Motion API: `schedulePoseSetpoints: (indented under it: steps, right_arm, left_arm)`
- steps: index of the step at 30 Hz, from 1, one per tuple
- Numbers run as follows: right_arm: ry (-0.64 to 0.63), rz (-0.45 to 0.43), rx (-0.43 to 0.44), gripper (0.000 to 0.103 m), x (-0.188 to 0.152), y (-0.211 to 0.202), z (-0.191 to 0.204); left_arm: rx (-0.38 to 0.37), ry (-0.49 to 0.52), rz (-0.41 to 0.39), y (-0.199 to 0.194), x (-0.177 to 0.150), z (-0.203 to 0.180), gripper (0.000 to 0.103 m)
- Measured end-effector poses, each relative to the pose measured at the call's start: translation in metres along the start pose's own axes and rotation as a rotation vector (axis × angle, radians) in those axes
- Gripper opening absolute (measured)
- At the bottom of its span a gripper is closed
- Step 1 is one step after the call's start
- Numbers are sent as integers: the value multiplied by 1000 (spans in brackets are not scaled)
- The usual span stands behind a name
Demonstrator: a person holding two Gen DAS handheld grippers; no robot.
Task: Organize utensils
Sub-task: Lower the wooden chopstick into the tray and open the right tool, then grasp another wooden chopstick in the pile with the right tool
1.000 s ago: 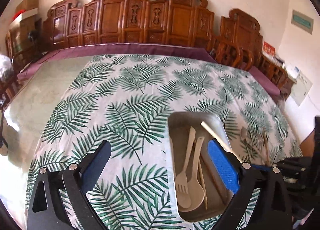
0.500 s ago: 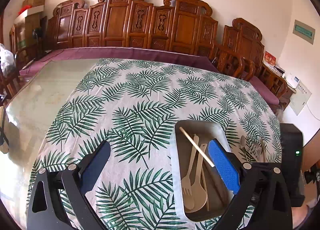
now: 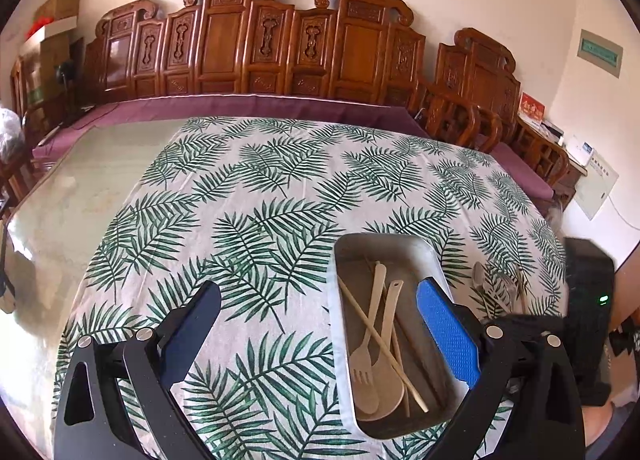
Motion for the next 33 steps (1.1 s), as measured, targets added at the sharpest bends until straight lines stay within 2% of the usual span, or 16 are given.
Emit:
schedulePoseSetpoints:
  steps: [4,7,14,17,18,21,23,27,33]
  right_arm:
    - [-9,-50,-26,10,3,-31,-20]
    - [-10,-109,-80,10,6,-58,-43]
    - [-11,-135,-181,10,-1,-96,-91]
    - [4,-145,-220,20,-6,-110,-113]
    - [10,-149,-229,20,-9,-114,-119]
    - [35,-144,-257,20,-17,-121,-140]
    - [57,-136,-283,28,-23,-122,-158]
    - [101,-107,-321,30,-35,-118,-185]
    - [156,-53,-305,30,-51,-94,-198]
  left_arm:
    - [-11,19,-2,-1,0,-12,95]
    - [-25,38,1,0,-1,-24,95]
    - [-47,73,-1,2,-1,-54,95]
    - [-66,83,3,4,-4,-70,95]
    - [-72,87,4,4,-4,-75,95]
    - [-92,95,6,5,-7,-90,95]
    - [-110,104,5,5,-9,-103,95]
    - [-127,132,11,7,-13,-122,95]
    - [-143,152,24,12,-20,-140,95]
Point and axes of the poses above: each gripper's, at about its wrist camera, not at the fingertips, and y roughly the way its jaws point, z to its left, x to its top, the point moved 7 cm from there along y, roughly the way its jaws point, and after that the axes turned 7 degrees about y, right-handed, at the moved point
